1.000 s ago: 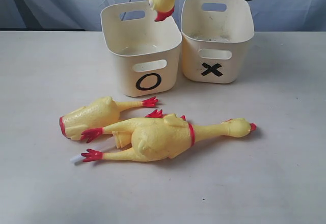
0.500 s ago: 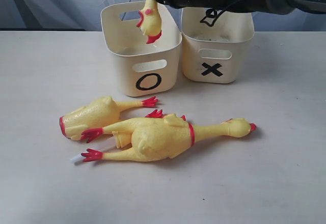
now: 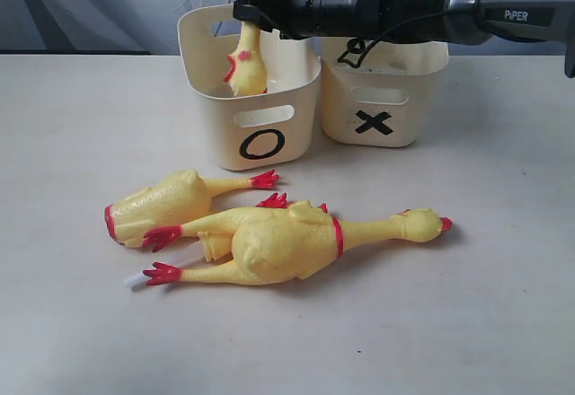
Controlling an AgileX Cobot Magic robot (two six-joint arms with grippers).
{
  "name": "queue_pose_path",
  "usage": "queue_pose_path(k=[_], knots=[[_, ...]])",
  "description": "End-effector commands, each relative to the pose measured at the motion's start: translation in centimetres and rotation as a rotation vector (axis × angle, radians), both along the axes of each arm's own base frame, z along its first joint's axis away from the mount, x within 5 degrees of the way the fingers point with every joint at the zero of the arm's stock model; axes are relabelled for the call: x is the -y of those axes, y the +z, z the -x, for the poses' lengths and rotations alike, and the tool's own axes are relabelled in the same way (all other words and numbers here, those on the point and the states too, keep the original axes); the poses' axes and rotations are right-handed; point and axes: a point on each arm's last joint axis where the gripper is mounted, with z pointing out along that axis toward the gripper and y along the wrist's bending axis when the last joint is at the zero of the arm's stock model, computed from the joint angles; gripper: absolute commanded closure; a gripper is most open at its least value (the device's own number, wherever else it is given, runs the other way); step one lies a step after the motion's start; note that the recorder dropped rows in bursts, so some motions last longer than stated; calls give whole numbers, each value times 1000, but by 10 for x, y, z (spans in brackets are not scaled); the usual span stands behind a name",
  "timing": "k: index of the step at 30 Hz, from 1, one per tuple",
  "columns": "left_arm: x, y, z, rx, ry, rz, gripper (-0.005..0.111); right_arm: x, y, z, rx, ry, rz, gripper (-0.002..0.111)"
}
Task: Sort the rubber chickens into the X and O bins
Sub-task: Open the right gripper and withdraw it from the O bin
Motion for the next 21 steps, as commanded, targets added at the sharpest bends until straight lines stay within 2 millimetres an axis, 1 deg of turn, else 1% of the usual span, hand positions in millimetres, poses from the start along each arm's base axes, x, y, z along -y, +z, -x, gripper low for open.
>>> queue_pose_path(k=[1, 3, 5, 9, 12, 13, 15, 18, 19, 21], knots=[[0, 3, 0, 21, -6, 3, 107, -7, 10, 8, 6, 112, -74, 47], [0, 3, 0, 21, -6, 3, 107, -10, 19, 15, 17, 189, -110, 49], [0, 3, 0, 21, -6, 3, 107, -9, 32, 24, 49, 270, -81, 50], [0, 3, 0, 21, -6, 3, 107, -1, 55, 36, 115, 301, 104, 50], [0, 3, 0, 21, -6, 3, 107, 8, 72, 48, 141, 340, 272, 50], [0, 3, 0, 21, -6, 3, 107, 14, 78, 55, 151, 374, 363, 50], [0, 3, 0, 21, -6, 3, 107, 25, 85, 67, 159, 445, 532, 50], [0, 3, 0, 21, -6, 3, 107, 49, 84, 88, 80, 614, 836, 50], [0, 3, 0, 21, -6, 3, 107, 54, 84, 93, 44, 636, 889, 50], [0, 3, 0, 21, -6, 3, 107, 62, 80, 96, 3, 597, 912, 50]])
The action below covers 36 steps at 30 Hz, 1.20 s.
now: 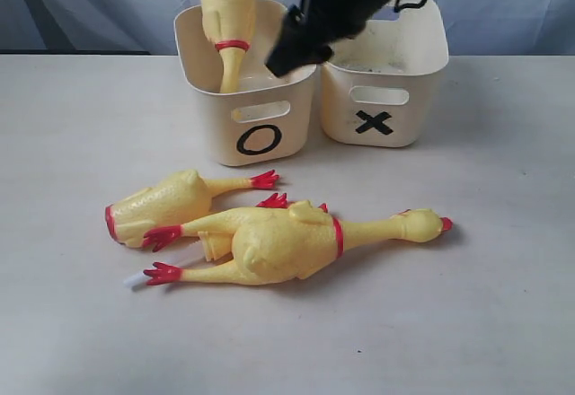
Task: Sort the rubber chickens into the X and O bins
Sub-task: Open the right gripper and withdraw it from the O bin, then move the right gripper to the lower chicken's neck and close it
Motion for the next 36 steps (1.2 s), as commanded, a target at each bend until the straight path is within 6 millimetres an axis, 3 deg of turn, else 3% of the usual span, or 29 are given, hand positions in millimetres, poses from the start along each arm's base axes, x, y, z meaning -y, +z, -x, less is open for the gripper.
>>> queue_pose_path(k=[1, 5, 11, 20, 26, 31, 36], knots=[[0, 3, 0, 21, -6, 3, 107, 25, -9, 15, -59, -18, 211, 50], [0, 3, 0, 21, -6, 3, 107, 32, -41, 28, -134, 21, 313, 50], [0, 3, 0, 21, -6, 3, 107, 44, -109, 50, -140, 73, 403, 50], [0, 3, 0, 21, -6, 3, 107, 50, -162, 54, -85, 73, 433, 50], [0, 3, 0, 21, -6, 3, 107, 48, -184, 54, -131, 100, 437, 50], [0, 3, 0, 21, -6, 3, 107, 43, -184, 62, -184, 207, 379, 50], [0, 3, 0, 21, -6, 3, 107, 40, -183, 66, -230, 206, 335, 50]])
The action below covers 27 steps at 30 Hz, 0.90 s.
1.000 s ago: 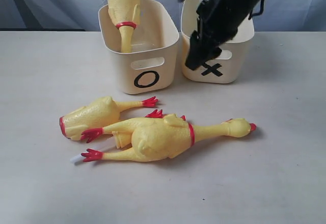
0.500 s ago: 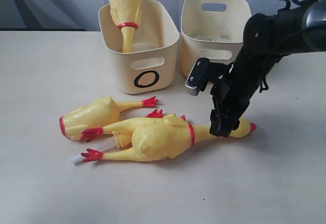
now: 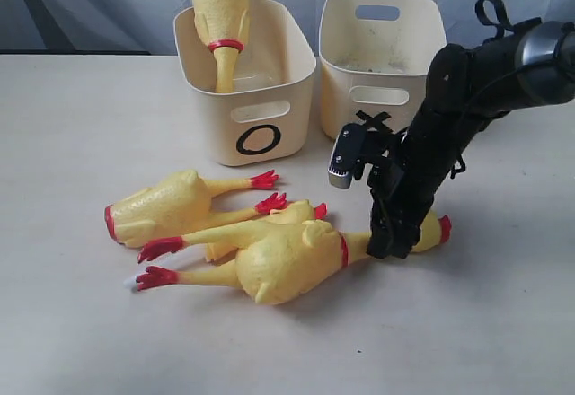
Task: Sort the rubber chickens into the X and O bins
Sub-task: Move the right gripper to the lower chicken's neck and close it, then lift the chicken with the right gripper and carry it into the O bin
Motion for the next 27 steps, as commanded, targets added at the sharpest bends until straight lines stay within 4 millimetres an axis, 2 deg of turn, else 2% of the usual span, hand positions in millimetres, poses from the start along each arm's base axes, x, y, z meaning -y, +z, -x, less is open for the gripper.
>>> queue_pose_path(k=[1, 3, 7, 12, 14, 17, 23, 27], knots=[[0, 3, 0, 21, -6, 3, 107, -5, -8, 7, -86, -14, -40, 51], [0, 3, 0, 21, -6, 3, 107, -5, -8, 10, -110, -9, -39, 57], [0, 3, 0, 21, -6, 3, 107, -5, -8, 12, -134, 4, -38, 84], [0, 3, 0, 21, -6, 3, 107, -7, -7, 14, -162, -15, -62, 103], [0, 3, 0, 21, -6, 3, 107, -10, -4, 16, -190, -37, -93, 104], [0, 3, 0, 21, -6, 3, 107, -16, 12, 20, -233, -81, -178, 104], [0, 3, 0, 21, -6, 3, 107, -33, 62, 41, -416, -68, -465, 104], [0, 3, 0, 21, -6, 3, 107, -46, 96, 42, -383, -105, -685, 104]])
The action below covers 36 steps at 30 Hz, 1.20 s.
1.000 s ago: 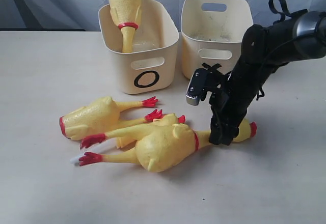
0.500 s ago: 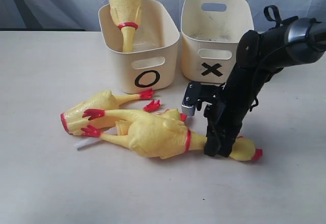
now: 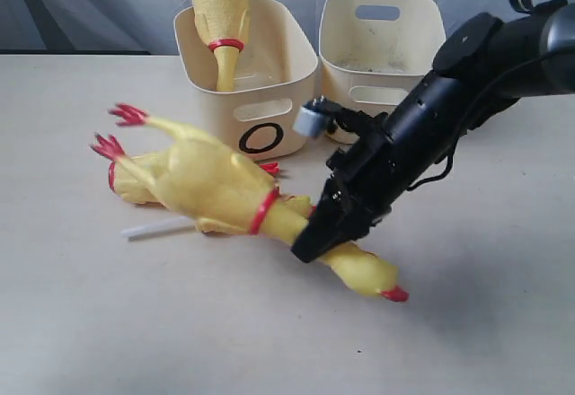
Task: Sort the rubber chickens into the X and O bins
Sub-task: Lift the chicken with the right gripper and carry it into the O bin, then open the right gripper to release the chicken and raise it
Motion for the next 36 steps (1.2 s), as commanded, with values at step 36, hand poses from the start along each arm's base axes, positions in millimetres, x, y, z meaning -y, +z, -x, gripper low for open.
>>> queue_pose_path(k=[36], knots=[[0, 3, 0, 21, -6, 3, 107, -58, 98, -168, 737, -801, -427, 104]])
